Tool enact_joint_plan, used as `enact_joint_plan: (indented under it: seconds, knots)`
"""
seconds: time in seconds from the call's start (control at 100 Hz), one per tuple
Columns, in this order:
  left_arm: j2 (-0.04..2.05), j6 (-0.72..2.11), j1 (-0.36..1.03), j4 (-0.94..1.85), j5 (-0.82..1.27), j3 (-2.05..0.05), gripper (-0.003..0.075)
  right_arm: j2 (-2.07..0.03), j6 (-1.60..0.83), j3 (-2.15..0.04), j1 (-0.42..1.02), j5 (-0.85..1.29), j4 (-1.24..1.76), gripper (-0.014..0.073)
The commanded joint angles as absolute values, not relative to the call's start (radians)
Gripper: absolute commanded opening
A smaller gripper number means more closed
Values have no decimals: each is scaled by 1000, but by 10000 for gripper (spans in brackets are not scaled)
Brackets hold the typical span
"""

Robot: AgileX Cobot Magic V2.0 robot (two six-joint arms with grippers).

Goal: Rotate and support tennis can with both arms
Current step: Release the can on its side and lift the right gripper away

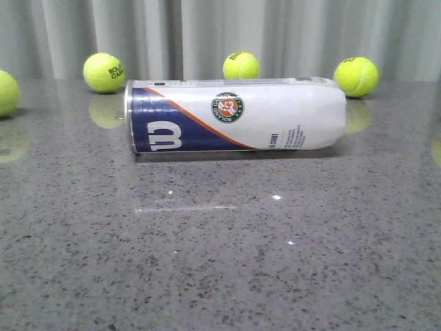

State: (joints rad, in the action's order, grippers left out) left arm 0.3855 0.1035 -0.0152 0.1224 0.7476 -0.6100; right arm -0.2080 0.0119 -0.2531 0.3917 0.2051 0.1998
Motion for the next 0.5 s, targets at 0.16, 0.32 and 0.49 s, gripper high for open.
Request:
enact_joint_plan:
  seconds: [0.16,0.32,0.49]
  knots:
    - [628,149,-11,299,807,-752,270,-214,0,-282,386,123,194,-57]
    - [789,260,-11,576,890,-782,482,-214,0,-282,386,123,194,-57]
    - [950,475,-11,903,954,-809,453,-214,0,-282,386,123,194,-57]
